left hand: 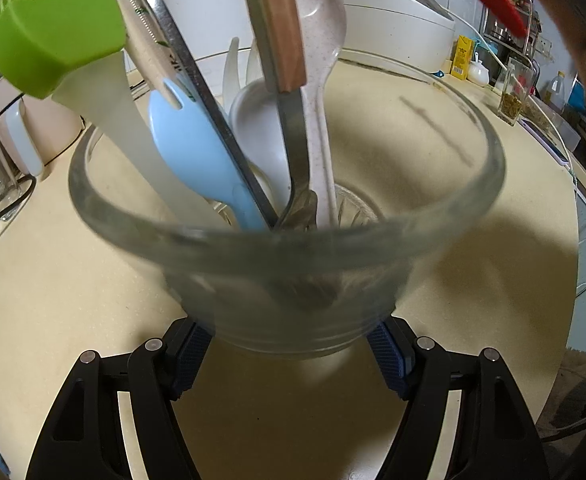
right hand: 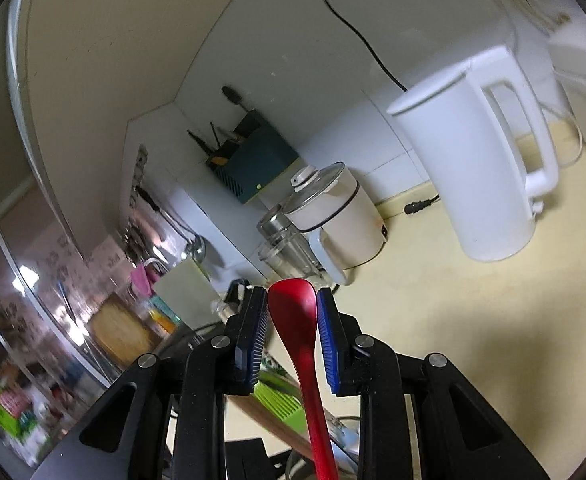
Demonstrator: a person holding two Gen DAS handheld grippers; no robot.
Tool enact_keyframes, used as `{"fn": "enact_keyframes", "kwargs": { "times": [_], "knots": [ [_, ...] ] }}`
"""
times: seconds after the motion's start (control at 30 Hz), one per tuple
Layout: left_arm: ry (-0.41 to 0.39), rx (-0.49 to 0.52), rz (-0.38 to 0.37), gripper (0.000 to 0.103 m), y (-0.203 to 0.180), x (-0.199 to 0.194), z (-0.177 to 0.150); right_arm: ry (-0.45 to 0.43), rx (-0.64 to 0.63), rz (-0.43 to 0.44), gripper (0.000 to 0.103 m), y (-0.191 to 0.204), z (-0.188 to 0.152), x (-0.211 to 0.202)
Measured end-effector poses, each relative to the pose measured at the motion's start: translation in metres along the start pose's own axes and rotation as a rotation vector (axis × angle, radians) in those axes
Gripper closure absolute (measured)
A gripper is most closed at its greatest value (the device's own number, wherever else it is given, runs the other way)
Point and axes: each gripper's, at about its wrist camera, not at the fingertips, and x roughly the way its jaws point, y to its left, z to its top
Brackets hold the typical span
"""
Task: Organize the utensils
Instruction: 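Lift the red spatula with the right gripper over the tumbler, then lower the red spatula into the tumbler and open the right gripper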
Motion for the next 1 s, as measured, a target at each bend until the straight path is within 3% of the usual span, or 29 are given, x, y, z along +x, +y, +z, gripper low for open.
{"fn": "enact_keyframes", "kwargs": {
  "times": [0.2,0.5,1.0],
  "knots": [
    [0.000,0.000,0.001,0.026,0.000,-0.001,-0.001,-0.052,0.021,0.051,0.078,-0.005,-0.001,0.008],
    [-0.002,0.009,0.001,0.026,-0.002,0.000,0.000,-0.088,-0.060,0.073,0.078,-0.002,-0.017,0.008],
    [-0.002,0.009,0.000,0.026,-0.002,0.001,-0.002,-0.077,-0.088,0.036,0.078,-0.015,-0.033,0.007]
  ]
}}
